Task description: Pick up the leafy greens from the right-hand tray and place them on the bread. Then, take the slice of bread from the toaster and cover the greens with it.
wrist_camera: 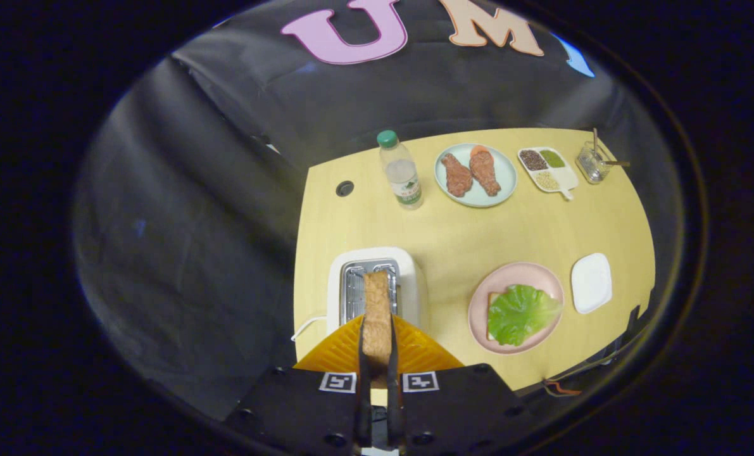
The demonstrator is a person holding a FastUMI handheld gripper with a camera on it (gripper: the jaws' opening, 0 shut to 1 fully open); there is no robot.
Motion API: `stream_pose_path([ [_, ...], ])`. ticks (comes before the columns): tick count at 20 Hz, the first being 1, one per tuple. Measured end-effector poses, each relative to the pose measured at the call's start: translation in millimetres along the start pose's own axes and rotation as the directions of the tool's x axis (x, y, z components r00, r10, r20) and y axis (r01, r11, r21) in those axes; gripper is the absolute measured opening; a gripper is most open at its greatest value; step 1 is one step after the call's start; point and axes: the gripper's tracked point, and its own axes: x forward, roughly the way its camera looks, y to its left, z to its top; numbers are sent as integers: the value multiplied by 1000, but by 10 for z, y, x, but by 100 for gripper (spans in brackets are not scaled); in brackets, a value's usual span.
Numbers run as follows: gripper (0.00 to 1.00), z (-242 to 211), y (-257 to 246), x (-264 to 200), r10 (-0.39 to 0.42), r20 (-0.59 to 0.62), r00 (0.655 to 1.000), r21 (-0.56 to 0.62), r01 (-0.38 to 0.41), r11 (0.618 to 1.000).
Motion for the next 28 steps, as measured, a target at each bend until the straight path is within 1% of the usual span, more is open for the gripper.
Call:
stream_pose_path([
  [3,13,105,-213,-202,23,16,1000,-4,-23,1000],
  [7,12,99,-703,-270,9,10,1000,-23,-8,1000],
  [11,12,-26,-1195,-33,13,-17,1000,-38,-13,999],
  [16,12,-372,-1741,482,9,-85,996,-53,-14,999],
  [20,13,-493,-1911,799,81,-96,992,-35,-84,996],
  [24,12,-562,-2098,1036,125,-98,987,-23,-128,992],
  [28,12,-572,-2346,1162,161,-76,984,30,-159,987],
])
